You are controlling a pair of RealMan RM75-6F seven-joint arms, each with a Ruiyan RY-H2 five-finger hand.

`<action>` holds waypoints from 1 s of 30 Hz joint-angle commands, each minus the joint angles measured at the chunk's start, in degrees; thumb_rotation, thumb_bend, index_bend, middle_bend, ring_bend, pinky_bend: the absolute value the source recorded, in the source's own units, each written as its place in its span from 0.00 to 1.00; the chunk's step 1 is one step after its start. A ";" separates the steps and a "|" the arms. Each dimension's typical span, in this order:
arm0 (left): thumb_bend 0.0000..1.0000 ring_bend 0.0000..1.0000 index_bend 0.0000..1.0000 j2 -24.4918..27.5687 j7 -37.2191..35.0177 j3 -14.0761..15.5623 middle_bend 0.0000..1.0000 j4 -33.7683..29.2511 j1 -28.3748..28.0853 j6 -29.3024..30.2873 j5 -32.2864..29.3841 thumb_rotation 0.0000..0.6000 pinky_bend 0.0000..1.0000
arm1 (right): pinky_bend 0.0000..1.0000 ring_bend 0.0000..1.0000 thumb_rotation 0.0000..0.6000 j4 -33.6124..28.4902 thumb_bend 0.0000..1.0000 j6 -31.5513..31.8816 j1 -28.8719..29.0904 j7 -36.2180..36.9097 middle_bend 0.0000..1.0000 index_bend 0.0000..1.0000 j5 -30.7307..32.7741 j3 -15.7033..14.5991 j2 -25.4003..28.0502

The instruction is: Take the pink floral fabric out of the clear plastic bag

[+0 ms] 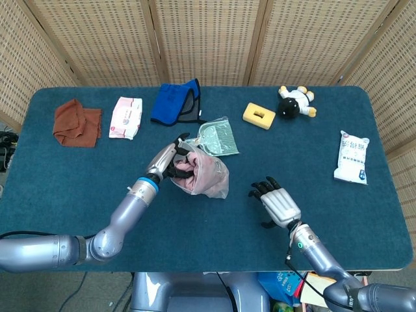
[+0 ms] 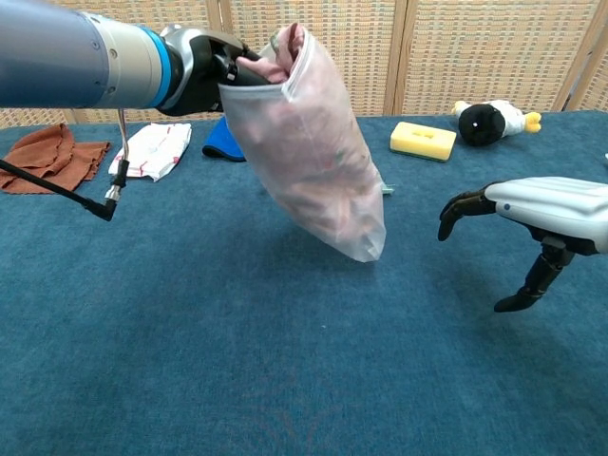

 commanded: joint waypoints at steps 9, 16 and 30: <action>0.62 0.00 0.79 -1.12 -2.52 -4.51 0.00 -2.78 -2.62 3.16 -3.93 1.00 0.00 | 0.04 0.15 1.00 -1.85 0.00 -1.31 1.11 -3.95 0.16 0.30 11.06 5.86 -2.59; 0.62 0.00 0.79 -0.62 -1.64 -5.73 0.00 -5.10 -4.55 5.85 -6.88 1.00 0.00 | 0.04 0.16 1.00 -1.73 0.00 -1.87 1.56 -2.91 0.16 0.30 20.54 9.89 -3.47; 0.62 0.00 0.79 -1.10 -3.04 -6.08 0.00 -5.96 -5.14 6.87 -8.35 1.00 0.00 | 0.04 0.18 1.00 -3.05 0.00 -0.14 1.38 1.18 0.18 0.40 25.41 14.36 -4.85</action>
